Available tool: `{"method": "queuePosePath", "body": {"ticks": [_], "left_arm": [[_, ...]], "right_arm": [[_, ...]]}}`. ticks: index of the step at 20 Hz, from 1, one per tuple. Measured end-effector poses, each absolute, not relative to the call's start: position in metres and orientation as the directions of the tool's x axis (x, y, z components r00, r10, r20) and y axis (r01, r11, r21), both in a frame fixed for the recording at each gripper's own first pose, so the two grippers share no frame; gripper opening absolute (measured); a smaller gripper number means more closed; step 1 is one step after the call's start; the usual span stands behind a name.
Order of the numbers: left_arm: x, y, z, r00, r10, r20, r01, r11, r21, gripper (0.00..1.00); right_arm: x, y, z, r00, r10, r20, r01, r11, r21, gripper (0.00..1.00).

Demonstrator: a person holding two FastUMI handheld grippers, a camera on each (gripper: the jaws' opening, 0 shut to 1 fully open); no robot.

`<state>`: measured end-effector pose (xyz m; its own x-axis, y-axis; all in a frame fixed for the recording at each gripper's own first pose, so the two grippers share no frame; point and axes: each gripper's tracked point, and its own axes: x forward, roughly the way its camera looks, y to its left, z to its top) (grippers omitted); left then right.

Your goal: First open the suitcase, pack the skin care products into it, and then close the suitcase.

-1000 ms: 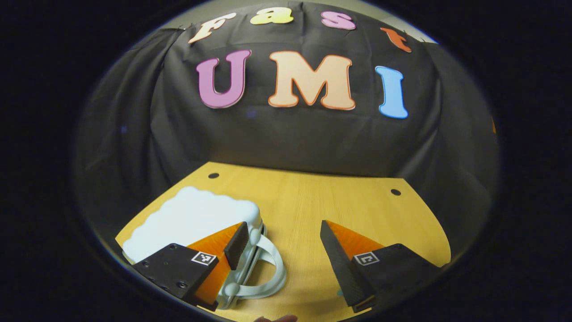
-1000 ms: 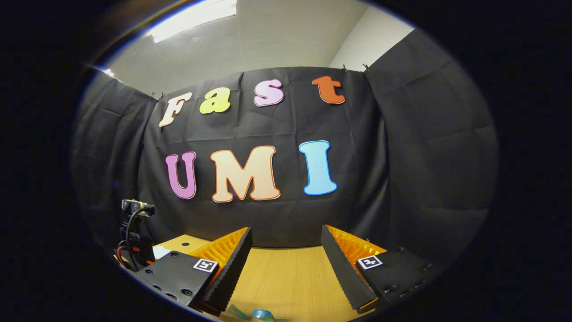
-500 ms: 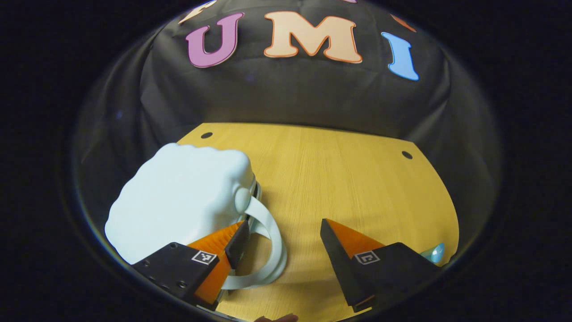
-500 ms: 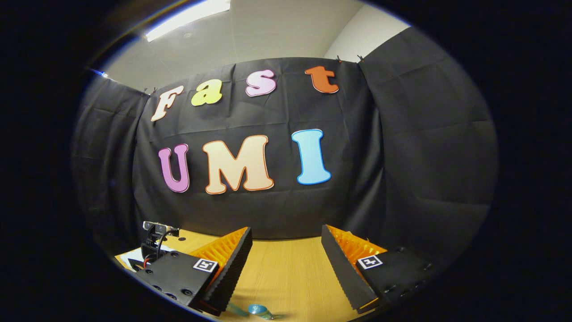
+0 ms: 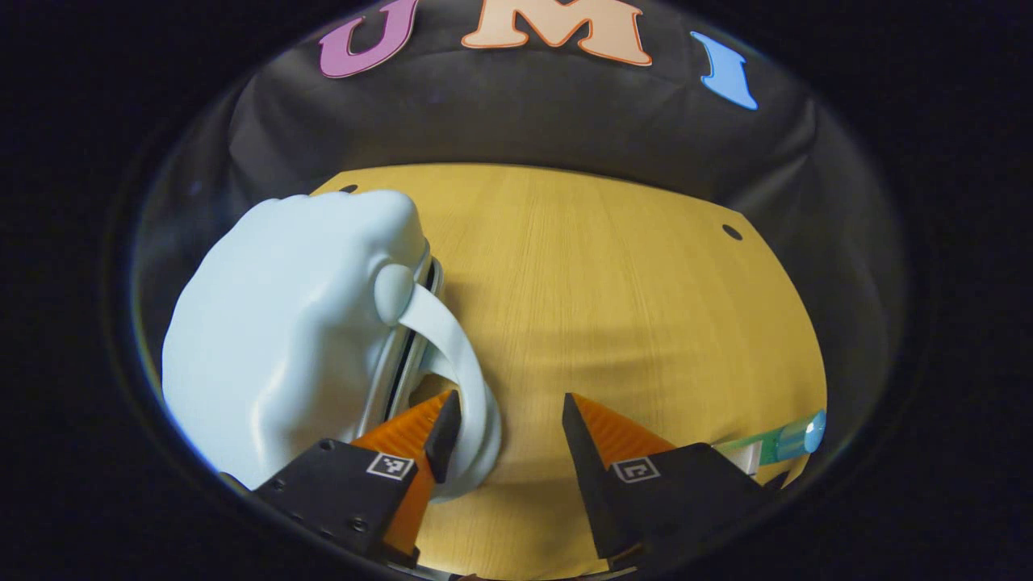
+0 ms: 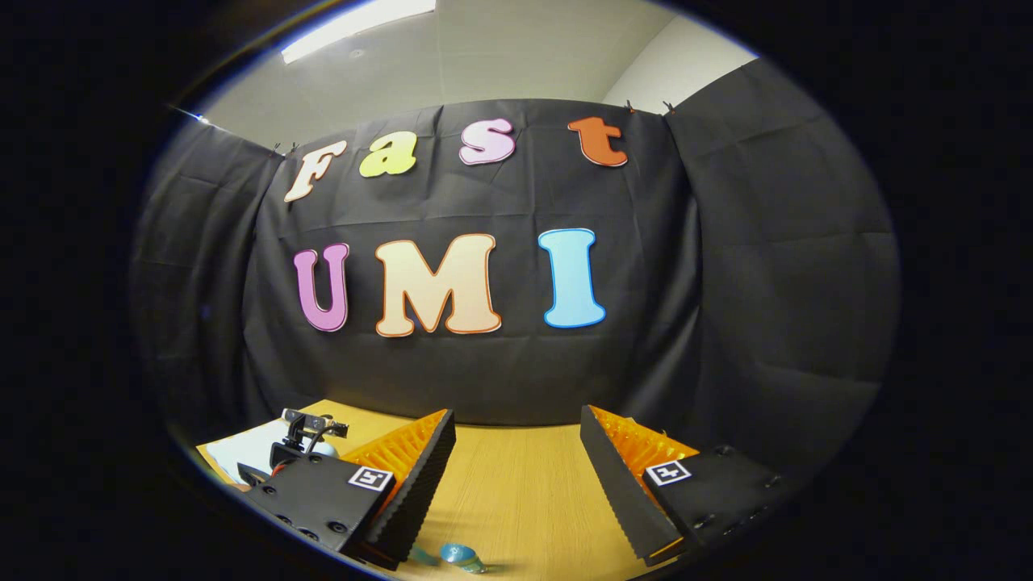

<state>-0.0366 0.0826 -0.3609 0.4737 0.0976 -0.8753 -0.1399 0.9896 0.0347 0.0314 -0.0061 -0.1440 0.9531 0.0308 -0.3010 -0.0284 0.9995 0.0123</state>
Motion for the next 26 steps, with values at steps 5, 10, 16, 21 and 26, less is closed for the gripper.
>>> {"method": "queuePosePath", "body": {"ticks": [5,10,16,21,26], "left_arm": [[-0.038,0.09,-0.36,0.437,0.074,-0.896,-0.137,0.99,0.015,0.13],[-0.035,0.085,-0.355,0.474,0.034,-0.88,-0.05,0.999,0.012,0.02],[-0.02,0.088,-0.31,0.53,0.047,-0.847,-0.059,0.998,0.019,0.0],[-0.009,0.1,-0.265,0.583,0.052,-0.811,-0.079,0.997,0.007,0.0],[-0.004,0.127,-0.223,0.622,0.034,-0.782,-0.092,0.995,-0.029,0.0]], "right_arm": [[0.029,-0.001,-0.144,0.955,0.046,-0.292,-0.044,0.999,0.011,0.97],[0.03,0.021,-0.144,0.955,0.098,-0.281,-0.088,0.995,0.047,0.97],[0.032,0.041,-0.14,0.954,0.17,-0.249,-0.162,0.985,0.052,0.97],[0.034,0.049,-0.142,0.947,0.202,-0.251,-0.187,0.979,0.082,0.97],[0.037,0.059,-0.143,0.946,0.207,-0.249,-0.187,0.977,0.101,0.97]]}}
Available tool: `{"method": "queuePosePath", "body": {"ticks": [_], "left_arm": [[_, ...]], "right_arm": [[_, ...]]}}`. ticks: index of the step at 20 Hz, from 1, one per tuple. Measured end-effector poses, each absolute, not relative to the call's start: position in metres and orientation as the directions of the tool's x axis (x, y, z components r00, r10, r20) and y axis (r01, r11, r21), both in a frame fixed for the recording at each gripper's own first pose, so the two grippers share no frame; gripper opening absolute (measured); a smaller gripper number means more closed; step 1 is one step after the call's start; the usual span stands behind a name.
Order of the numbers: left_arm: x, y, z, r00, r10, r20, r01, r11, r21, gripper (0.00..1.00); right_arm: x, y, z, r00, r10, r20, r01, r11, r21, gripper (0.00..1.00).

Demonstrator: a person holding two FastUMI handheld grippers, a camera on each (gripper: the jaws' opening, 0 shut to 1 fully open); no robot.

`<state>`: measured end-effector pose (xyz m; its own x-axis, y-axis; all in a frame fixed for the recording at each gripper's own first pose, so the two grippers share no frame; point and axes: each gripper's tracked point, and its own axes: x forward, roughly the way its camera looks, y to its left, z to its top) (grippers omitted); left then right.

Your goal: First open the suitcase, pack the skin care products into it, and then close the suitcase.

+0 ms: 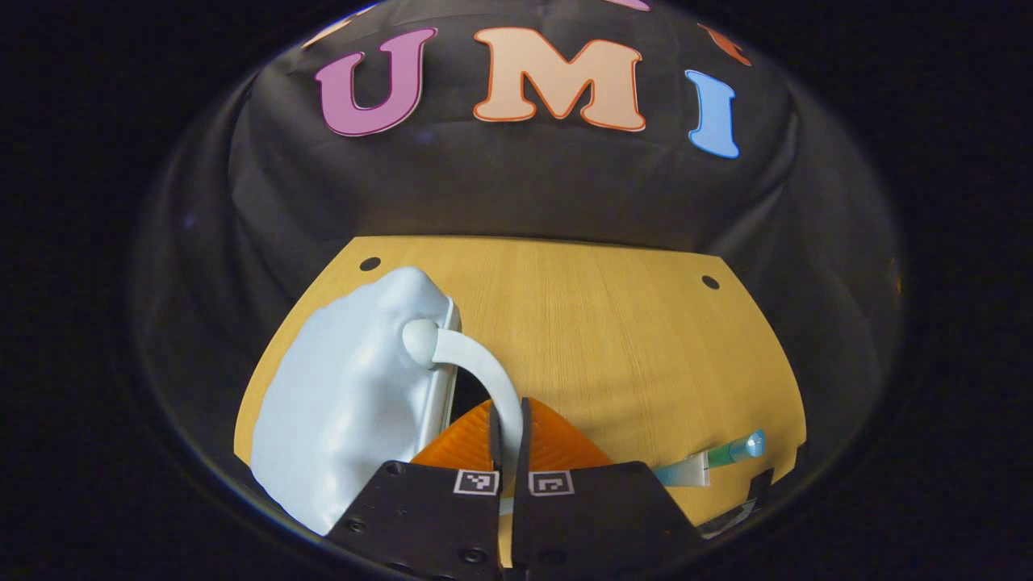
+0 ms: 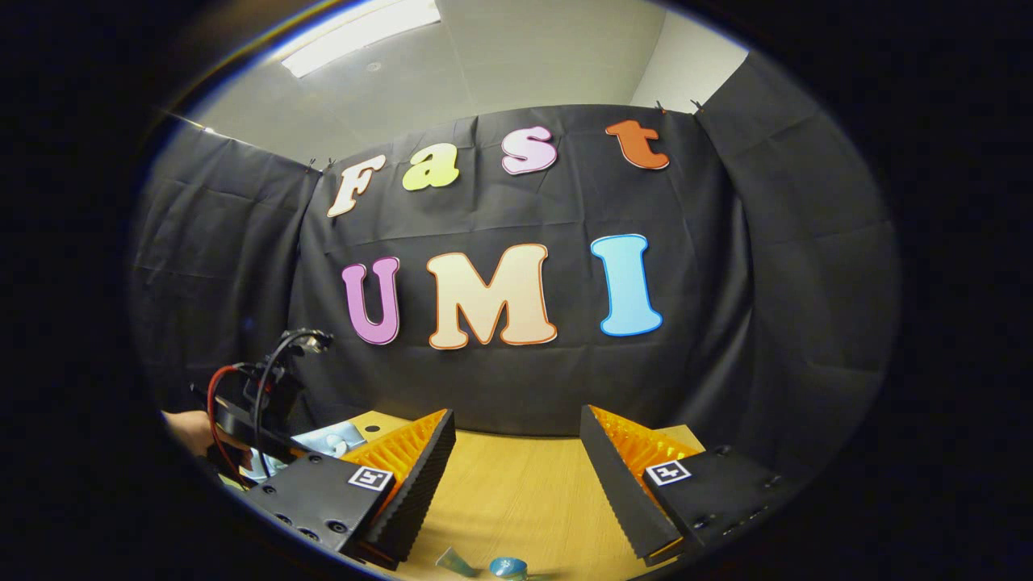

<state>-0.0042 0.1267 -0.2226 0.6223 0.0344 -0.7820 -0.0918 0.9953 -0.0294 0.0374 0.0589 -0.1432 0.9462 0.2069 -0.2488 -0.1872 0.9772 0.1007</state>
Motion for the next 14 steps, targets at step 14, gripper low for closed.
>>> {"method": "queuePosePath", "body": {"ticks": [14], "left_arm": [[0.014,0.259,-0.141,0.724,0.046,-0.688,-0.105,0.994,-0.043,0.0]], "right_arm": [[0.054,0.148,-0.15,0.943,0.231,-0.239,-0.205,0.97,0.13,0.97]]}}
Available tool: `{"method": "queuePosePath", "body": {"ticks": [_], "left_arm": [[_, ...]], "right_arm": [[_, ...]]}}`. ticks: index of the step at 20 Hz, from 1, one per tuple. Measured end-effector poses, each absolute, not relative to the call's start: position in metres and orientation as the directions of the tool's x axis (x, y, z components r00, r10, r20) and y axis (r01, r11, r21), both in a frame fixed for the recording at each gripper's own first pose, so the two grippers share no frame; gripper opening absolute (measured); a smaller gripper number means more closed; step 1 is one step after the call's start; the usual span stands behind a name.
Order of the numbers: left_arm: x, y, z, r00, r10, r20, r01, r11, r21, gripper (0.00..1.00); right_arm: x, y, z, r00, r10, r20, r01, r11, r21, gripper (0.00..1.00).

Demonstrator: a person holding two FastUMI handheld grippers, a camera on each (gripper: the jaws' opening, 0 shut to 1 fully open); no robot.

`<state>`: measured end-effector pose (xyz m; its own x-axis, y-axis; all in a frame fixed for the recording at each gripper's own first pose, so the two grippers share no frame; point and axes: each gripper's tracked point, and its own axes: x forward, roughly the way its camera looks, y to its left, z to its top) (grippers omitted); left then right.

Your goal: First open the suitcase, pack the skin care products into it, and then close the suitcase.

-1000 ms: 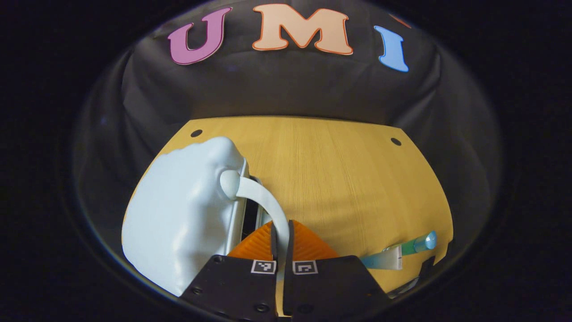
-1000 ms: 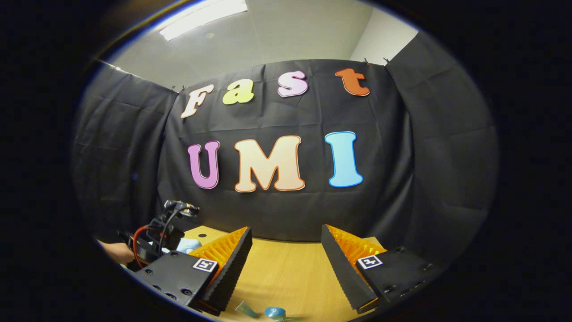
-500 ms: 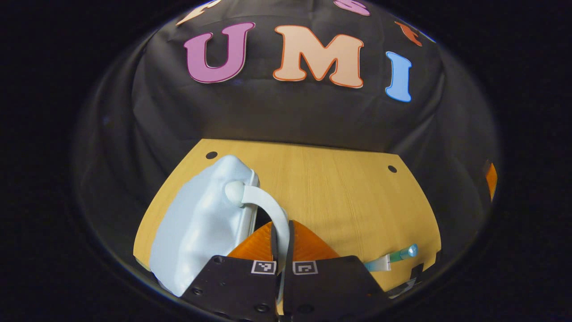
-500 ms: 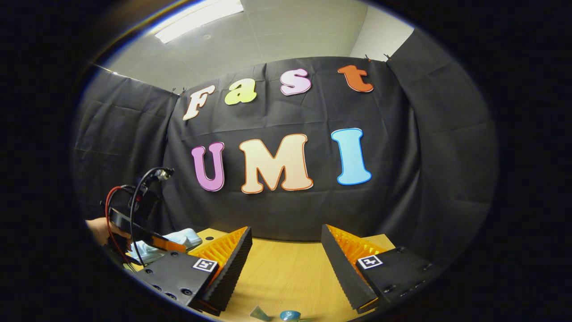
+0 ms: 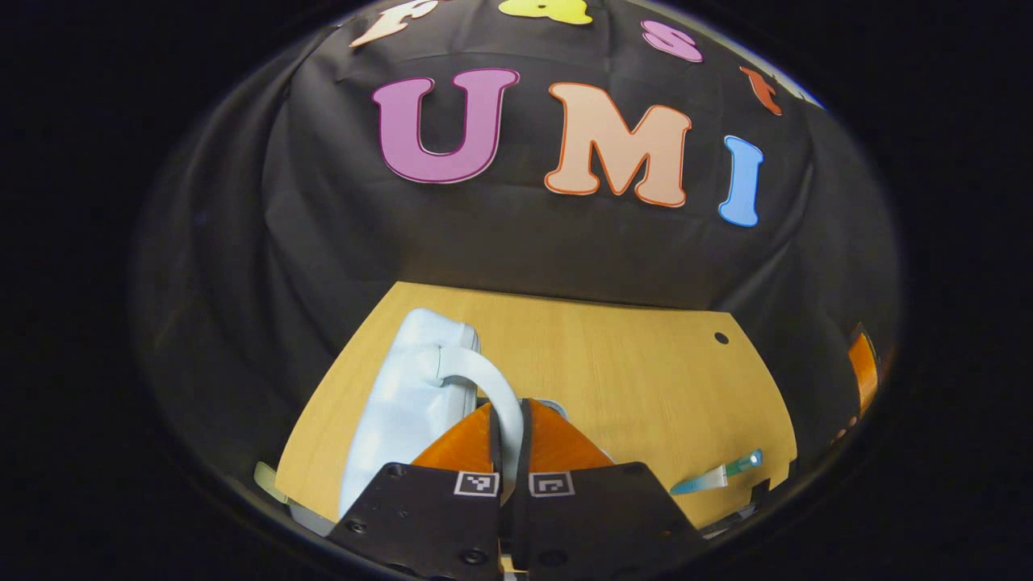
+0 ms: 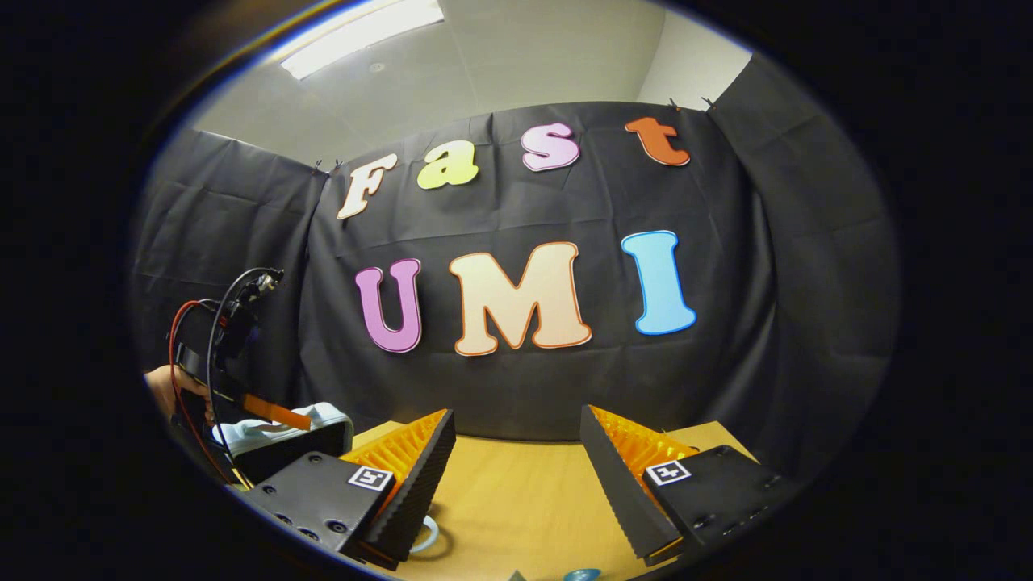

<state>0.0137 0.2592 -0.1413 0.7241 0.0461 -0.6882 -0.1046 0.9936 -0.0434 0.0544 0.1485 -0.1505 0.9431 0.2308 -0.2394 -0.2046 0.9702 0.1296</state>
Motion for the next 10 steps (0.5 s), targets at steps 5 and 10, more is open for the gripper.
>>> {"method": "queuePosePath", "body": {"ticks": [5,10], "left_arm": [[0.016,0.324,-0.132,0.736,0.099,-0.67,-0.116,0.993,0.019,0.0],[0.013,0.4,-0.129,0.735,0.194,-0.65,-0.176,0.98,0.094,0.0]], "right_arm": [[0.062,0.195,-0.155,0.942,0.245,-0.232,-0.223,0.968,0.117,0.98],[0.064,0.231,-0.166,0.935,0.248,-0.254,-0.224,0.967,0.12,0.98]]}}
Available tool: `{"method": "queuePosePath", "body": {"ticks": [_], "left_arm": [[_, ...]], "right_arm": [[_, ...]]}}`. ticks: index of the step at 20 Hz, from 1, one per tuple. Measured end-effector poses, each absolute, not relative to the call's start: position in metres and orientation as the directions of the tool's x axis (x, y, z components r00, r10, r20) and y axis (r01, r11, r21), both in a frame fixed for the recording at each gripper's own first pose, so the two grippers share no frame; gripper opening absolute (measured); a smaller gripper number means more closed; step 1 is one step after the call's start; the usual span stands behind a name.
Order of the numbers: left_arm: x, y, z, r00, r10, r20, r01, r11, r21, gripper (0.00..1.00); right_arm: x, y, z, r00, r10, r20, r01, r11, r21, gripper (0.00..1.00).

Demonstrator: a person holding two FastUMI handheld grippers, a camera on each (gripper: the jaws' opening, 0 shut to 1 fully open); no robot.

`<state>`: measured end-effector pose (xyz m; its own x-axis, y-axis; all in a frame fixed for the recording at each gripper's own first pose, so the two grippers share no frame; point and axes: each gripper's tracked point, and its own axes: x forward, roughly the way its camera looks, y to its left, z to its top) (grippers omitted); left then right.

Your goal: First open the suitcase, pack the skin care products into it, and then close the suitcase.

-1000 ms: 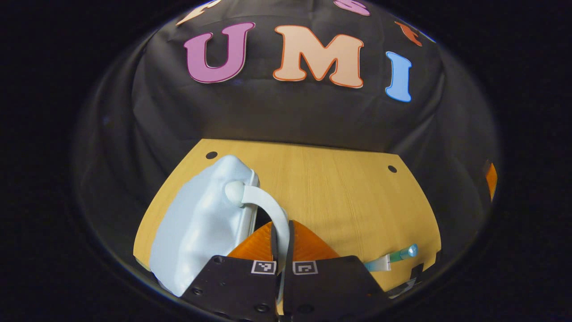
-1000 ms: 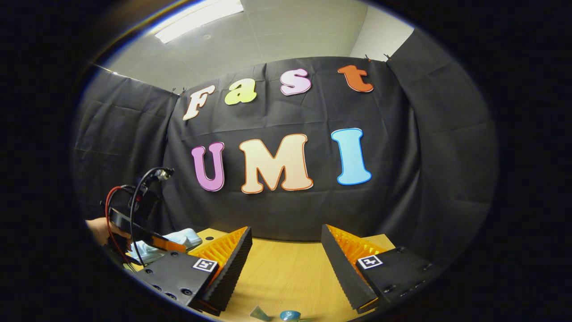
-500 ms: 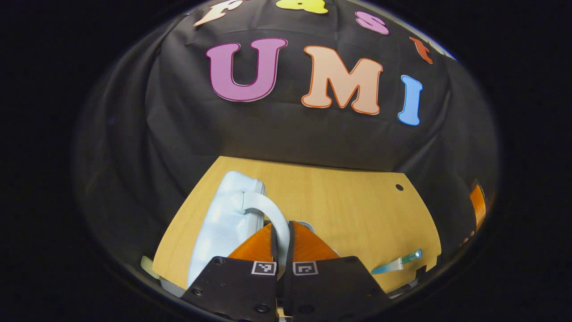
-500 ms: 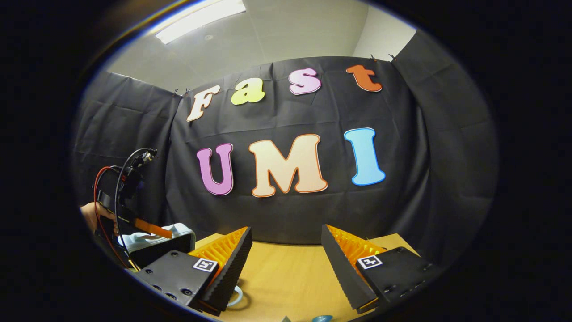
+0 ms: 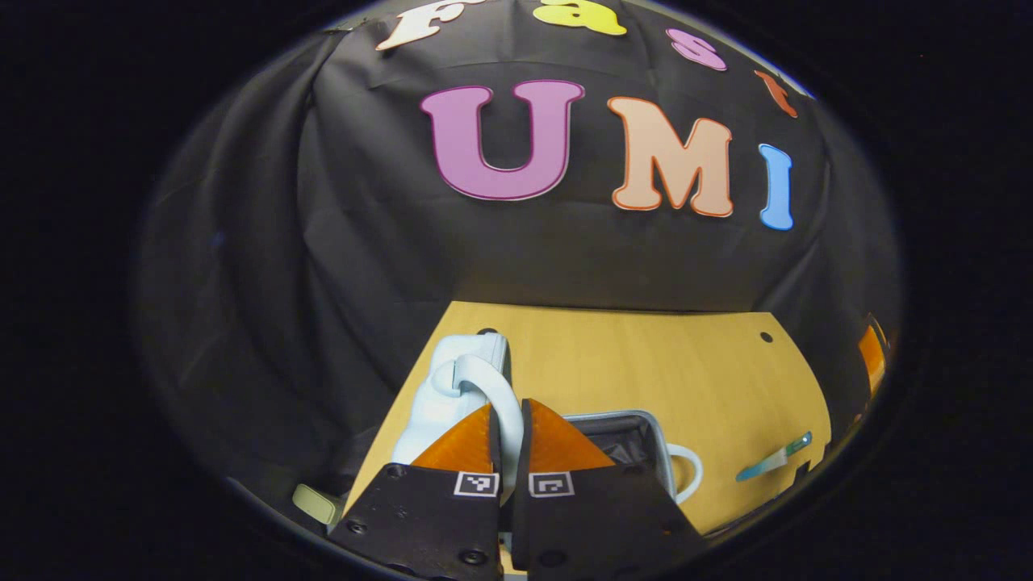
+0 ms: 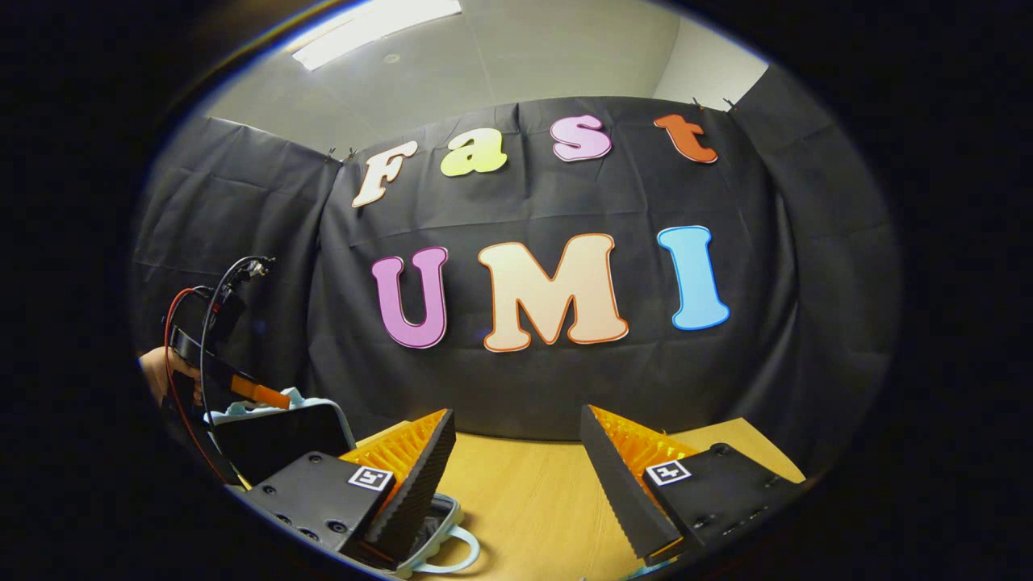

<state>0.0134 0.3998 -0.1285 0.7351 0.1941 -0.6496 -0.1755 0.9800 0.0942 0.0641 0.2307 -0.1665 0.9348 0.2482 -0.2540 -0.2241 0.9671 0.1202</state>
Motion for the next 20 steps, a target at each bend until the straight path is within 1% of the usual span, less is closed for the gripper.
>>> {"method": "queuePosePath", "body": {"ticks": [4,7,11,14,16,20], "left_arm": [[0.005,0.456,-0.137,0.71,0.279,-0.647,-0.229,0.96,0.163,0.0],[0.002,0.491,-0.148,0.71,0.315,-0.63,-0.29,0.946,0.147,0.0],[-0.02,0.545,-0.164,0.666,0.404,-0.628,-0.37,0.909,0.192,0.0],[-0.028,0.573,-0.183,0.642,0.419,-0.642,-0.414,0.894,0.17,0.0],[-0.033,0.584,-0.206,0.603,0.43,-0.672,-0.448,0.879,0.161,0.0],[-0.047,0.605,-0.254,0.546,0.415,-0.728,-0.528,0.845,0.085,0.0]], "right_arm": [[0.066,0.254,-0.169,0.932,0.25,-0.263,-0.229,0.968,0.106,0.98],[0.069,0.272,-0.17,0.929,0.261,-0.263,-0.246,0.965,0.088,0.97],[0.069,0.295,-0.172,0.921,0.285,-0.265,-0.276,0.959,0.07,0.97],[0.067,0.308,-0.179,0.914,0.293,-0.279,-0.285,0.956,0.069,0.97],[0.067,0.313,-0.182,0.912,0.293,-0.288,-0.285,0.956,0.07,0.98],[0.065,0.31,-0.189,0.911,0.272,-0.31,-0.271,0.961,0.047,0.98]]}}
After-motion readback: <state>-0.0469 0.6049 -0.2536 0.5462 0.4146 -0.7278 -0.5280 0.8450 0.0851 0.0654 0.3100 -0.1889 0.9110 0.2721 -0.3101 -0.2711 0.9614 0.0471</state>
